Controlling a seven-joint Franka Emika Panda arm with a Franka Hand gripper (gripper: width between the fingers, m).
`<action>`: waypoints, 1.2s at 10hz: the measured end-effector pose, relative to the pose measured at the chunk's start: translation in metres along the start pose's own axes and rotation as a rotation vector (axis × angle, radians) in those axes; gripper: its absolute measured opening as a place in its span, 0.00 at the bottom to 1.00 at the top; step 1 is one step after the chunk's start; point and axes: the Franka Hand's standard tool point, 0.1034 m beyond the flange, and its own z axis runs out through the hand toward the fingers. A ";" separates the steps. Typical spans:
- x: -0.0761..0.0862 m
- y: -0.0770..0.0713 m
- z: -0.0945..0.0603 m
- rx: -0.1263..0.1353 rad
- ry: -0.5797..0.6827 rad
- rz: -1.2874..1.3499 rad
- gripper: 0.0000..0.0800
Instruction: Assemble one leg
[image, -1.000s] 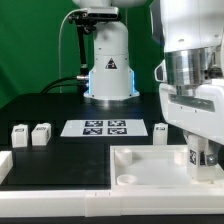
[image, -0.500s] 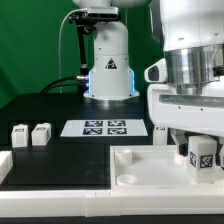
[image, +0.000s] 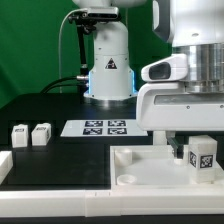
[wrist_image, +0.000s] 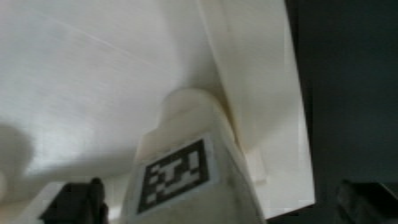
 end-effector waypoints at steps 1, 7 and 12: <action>0.001 0.001 -0.001 -0.005 0.005 -0.126 0.81; 0.003 0.003 -0.003 -0.009 0.009 -0.241 0.78; 0.003 0.003 -0.003 -0.010 0.009 -0.206 0.36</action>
Offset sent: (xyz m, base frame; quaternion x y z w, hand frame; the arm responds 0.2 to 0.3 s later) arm 0.0000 0.0000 0.0000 0.0000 0.0000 0.0000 1.0000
